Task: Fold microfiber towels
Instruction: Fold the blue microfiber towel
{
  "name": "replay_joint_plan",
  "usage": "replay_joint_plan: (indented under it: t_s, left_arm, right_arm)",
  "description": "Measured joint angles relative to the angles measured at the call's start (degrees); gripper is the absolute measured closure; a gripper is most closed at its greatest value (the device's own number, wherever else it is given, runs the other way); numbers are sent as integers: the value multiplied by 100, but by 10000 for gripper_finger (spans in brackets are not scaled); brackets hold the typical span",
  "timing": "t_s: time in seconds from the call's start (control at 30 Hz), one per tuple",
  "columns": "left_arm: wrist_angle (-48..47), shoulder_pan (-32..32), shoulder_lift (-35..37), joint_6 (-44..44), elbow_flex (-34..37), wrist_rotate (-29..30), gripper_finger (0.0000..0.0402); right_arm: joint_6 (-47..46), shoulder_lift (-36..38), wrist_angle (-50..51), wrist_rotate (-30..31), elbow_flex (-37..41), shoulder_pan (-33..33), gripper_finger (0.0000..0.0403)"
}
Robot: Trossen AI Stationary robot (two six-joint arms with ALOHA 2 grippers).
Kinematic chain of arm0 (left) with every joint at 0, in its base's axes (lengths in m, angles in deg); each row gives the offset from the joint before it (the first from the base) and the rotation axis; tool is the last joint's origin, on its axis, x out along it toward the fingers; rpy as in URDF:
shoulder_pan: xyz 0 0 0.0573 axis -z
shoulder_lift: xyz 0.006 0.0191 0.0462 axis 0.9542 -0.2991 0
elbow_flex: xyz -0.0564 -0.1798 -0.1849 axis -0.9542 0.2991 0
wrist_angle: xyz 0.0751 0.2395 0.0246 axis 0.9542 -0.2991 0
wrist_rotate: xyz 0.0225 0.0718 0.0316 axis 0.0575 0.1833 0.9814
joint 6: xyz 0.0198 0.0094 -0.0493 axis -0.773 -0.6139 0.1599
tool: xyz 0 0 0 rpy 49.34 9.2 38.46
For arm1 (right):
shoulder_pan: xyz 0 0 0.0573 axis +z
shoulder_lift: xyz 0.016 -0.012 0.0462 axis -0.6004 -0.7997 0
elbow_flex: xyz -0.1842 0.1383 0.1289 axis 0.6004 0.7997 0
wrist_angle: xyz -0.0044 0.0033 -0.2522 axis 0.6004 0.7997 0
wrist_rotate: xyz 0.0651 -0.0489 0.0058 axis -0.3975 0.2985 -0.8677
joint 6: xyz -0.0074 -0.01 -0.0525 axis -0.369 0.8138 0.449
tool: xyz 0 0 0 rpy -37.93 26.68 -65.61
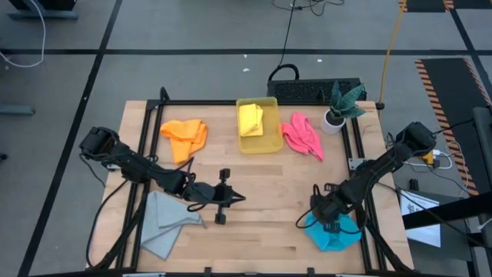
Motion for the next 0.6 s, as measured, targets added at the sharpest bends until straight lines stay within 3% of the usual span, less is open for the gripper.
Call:
replay_joint_plan:
  t_s: [0.07,0.23,0.37,0.53,0.6]
  left_arm:
    - [100,0,0,-10,0,0,382]
    - [235,18,0,110,0,2,383]
    - [451,203,0,-114,0,82,383]
    - [924,680,46,-653,-4,1011,383]
    - [963,889,84,-679,-4,1245,382]
  right_arm:
    - [155,33,-356,1,-11,-24,394]
    - [570,85,-1015,458,-485,-310,398]
    - [1545,85,-1357,1499,-1301,-619,400]
    - [3000,92,-1176,3488,-2561,-752,401]
    - [3380,98,-935,3936,-2871,-749,402]
